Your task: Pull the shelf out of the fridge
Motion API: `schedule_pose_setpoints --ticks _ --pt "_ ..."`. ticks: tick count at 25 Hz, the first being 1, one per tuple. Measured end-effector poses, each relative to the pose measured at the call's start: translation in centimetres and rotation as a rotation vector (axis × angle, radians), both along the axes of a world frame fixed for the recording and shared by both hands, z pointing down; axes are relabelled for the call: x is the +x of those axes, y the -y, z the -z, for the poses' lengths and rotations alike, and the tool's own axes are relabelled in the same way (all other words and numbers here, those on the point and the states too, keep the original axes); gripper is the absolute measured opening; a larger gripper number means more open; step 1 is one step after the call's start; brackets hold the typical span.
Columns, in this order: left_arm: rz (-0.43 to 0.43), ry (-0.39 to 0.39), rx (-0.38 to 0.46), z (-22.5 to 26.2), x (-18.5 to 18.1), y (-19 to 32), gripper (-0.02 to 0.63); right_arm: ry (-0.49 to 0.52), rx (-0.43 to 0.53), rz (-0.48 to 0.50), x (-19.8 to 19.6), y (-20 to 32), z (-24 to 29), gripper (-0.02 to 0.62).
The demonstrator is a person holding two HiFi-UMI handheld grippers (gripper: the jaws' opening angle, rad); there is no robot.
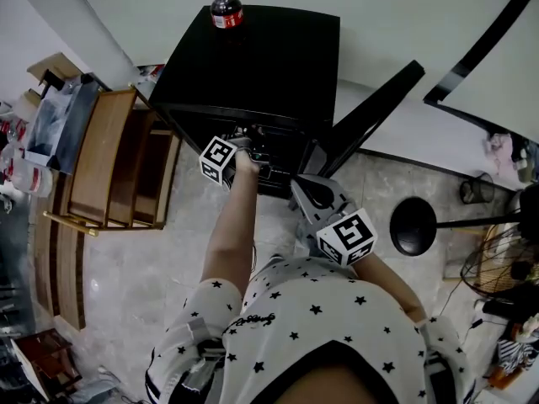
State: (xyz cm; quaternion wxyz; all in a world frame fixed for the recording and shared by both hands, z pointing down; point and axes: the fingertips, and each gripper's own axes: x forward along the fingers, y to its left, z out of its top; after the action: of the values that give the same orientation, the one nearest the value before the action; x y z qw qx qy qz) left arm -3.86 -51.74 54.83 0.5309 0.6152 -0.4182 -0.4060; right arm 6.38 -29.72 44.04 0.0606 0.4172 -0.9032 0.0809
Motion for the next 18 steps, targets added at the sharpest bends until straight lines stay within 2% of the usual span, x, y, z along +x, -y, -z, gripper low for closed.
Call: schedule_pose_setpoints --ticks 8,18 --pt "0.035 -0.068 -0.029 -0.1 -0.1 -0.3 0.025 0.001 -0.004 -0.010 -0.2 -0.6 -0.1 -0.006" --pt "0.065 -0.076 -0.028 -0.2 -0.7 -2.4 0.023 0.002 -0.007 -0.017 -0.5 -1.8 0.1 -0.006"
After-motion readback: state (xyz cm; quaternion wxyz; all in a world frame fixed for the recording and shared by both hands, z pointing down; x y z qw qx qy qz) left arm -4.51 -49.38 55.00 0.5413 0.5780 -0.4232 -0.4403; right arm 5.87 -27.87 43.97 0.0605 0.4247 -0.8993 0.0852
